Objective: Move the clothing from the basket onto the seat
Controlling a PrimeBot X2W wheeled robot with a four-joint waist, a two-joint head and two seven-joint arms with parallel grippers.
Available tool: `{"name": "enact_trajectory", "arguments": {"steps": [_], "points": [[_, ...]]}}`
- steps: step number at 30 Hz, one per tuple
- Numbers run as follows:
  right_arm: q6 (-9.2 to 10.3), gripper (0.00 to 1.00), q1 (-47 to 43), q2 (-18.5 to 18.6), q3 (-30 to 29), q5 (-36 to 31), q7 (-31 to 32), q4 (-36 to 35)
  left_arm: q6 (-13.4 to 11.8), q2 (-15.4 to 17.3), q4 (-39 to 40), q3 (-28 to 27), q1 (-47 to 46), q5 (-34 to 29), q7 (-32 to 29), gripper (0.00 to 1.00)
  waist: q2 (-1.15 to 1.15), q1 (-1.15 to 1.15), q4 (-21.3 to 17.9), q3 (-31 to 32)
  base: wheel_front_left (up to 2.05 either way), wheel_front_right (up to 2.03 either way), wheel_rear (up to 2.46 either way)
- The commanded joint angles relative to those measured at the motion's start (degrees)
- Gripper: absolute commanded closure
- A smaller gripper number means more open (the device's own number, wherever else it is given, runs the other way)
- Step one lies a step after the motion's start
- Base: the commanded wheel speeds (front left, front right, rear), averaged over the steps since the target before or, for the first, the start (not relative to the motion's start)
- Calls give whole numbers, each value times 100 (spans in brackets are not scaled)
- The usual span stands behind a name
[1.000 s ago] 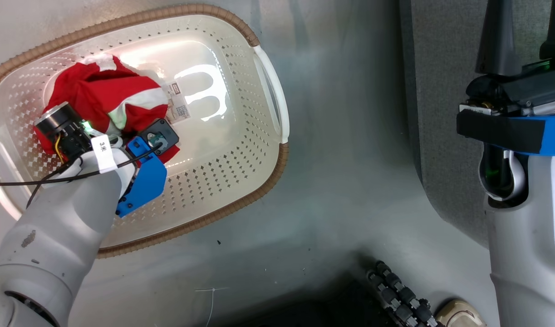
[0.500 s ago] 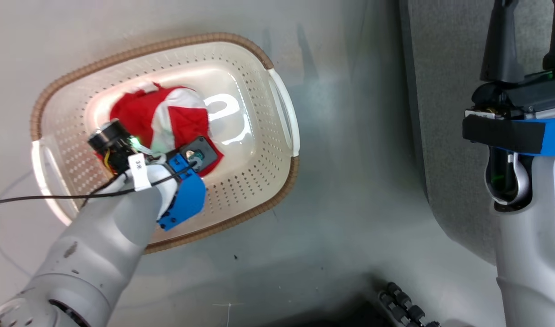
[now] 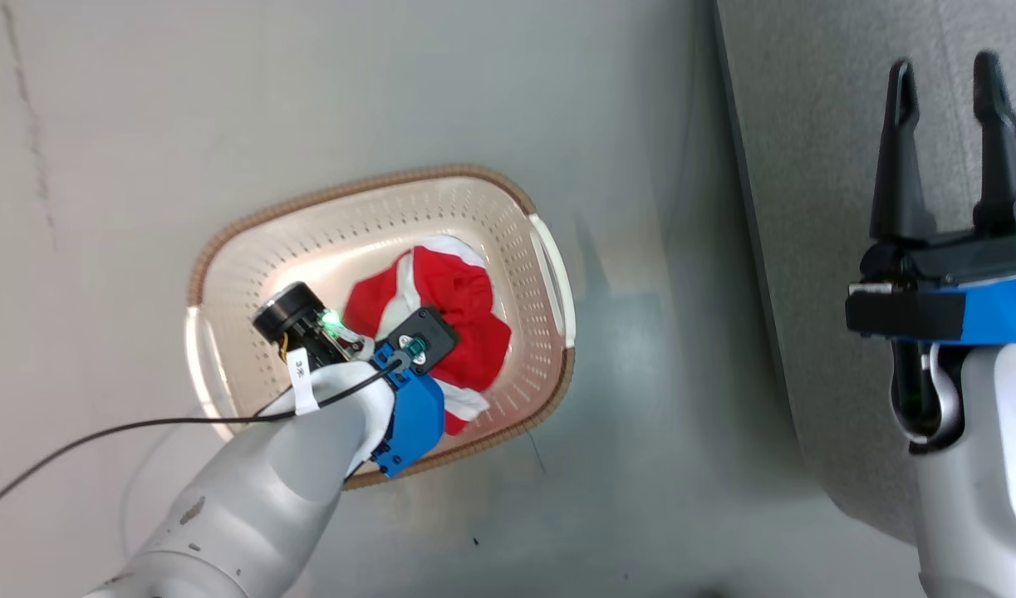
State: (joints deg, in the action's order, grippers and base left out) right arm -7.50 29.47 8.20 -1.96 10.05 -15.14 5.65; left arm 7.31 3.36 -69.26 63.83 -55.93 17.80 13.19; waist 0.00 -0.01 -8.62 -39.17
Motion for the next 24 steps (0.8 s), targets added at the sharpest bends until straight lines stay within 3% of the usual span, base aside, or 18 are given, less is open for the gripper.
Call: {"name": "enact_trajectory", "arguments": {"steps": [1,11,24], "points": [[2,0,-129,44,-18,-38,0,44,23,3,74,-6,111,66,61,100,0,1,188,426,0,0,0],[2,0,-822,82,-126,-87,0,252,13,-38,806,-265,478,616,212,100,0,1,468,1501,0,0,0],[2,0,-1616,13,-186,-141,0,486,-170,-29,2103,-868,883,810,205,100,0,1,735,2689,0,0,0]]}}
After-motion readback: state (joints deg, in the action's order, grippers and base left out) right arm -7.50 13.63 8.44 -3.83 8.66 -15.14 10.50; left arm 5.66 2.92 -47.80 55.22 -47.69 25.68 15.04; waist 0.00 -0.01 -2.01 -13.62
